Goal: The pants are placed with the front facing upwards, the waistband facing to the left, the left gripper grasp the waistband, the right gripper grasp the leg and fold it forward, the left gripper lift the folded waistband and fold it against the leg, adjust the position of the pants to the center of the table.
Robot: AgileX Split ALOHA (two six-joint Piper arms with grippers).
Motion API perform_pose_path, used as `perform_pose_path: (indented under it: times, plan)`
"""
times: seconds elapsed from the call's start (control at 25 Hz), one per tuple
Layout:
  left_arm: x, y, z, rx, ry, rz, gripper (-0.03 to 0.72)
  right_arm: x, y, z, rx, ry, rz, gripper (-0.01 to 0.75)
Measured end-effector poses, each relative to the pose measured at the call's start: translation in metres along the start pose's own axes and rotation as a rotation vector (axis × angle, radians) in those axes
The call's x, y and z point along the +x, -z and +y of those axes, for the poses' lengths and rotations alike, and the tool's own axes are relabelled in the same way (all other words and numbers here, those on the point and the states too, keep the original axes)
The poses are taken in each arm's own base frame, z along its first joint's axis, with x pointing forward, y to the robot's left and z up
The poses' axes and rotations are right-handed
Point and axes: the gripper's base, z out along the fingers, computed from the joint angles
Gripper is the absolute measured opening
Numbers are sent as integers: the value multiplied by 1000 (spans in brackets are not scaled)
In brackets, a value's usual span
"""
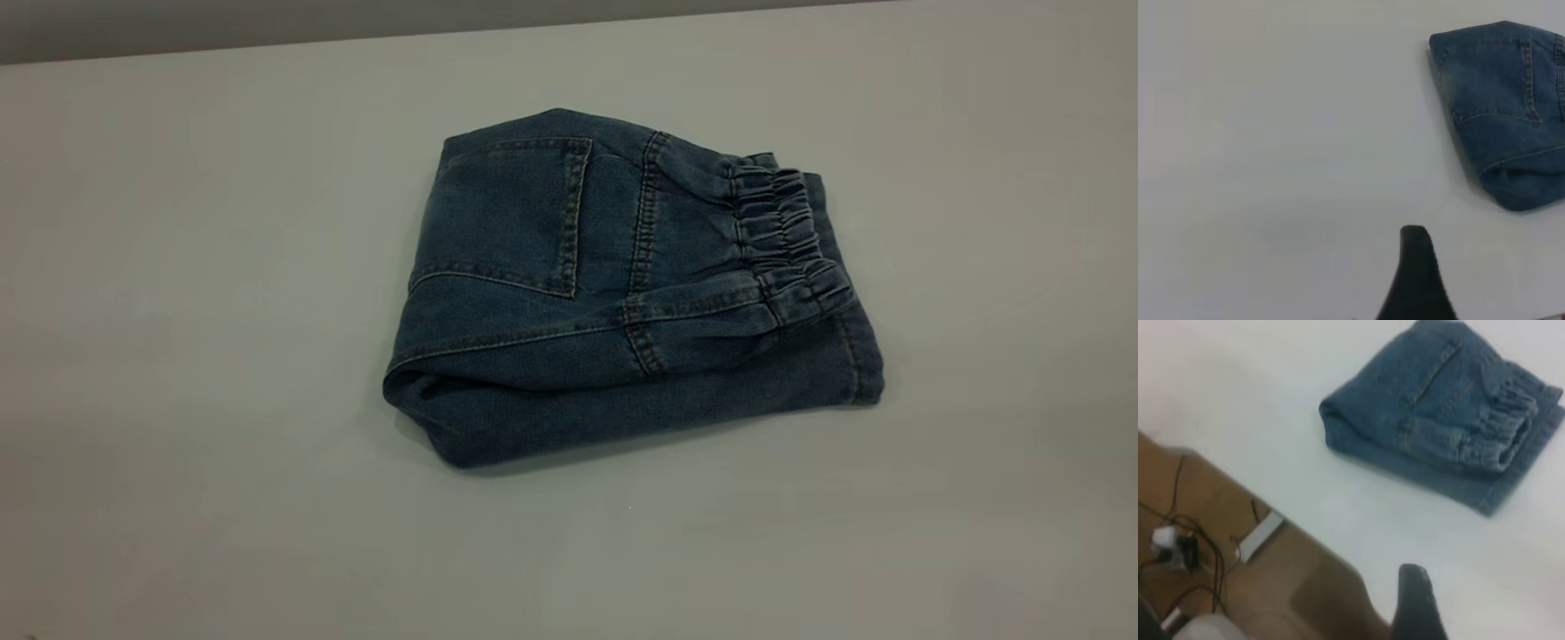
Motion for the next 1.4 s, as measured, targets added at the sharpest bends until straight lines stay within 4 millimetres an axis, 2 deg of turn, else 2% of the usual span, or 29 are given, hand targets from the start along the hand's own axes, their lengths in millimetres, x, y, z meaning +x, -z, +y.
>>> perform_pose_path:
  times: [0.12, 0.88, 1.08, 1.28, 1.4]
  plan:
    - [2, -5, 1, -2, 2, -5, 475, 7, -8, -1, 3, 14, 25, 423]
    - [1, -6, 1, -4, 3, -11, 475, 7, -6, -1, 24, 0, 9, 423]
    - [1, -5, 1, -3, 3, -11, 475, 6, -6, -2, 173, -128, -23, 423]
    - [3, -2, 0, -3, 0, -34, 475, 13, 4, 2, 382, -228, -143, 423]
    - [5, 1, 0, -6, -2, -60, 475, 14, 7, 4, 444, -266, -168, 423]
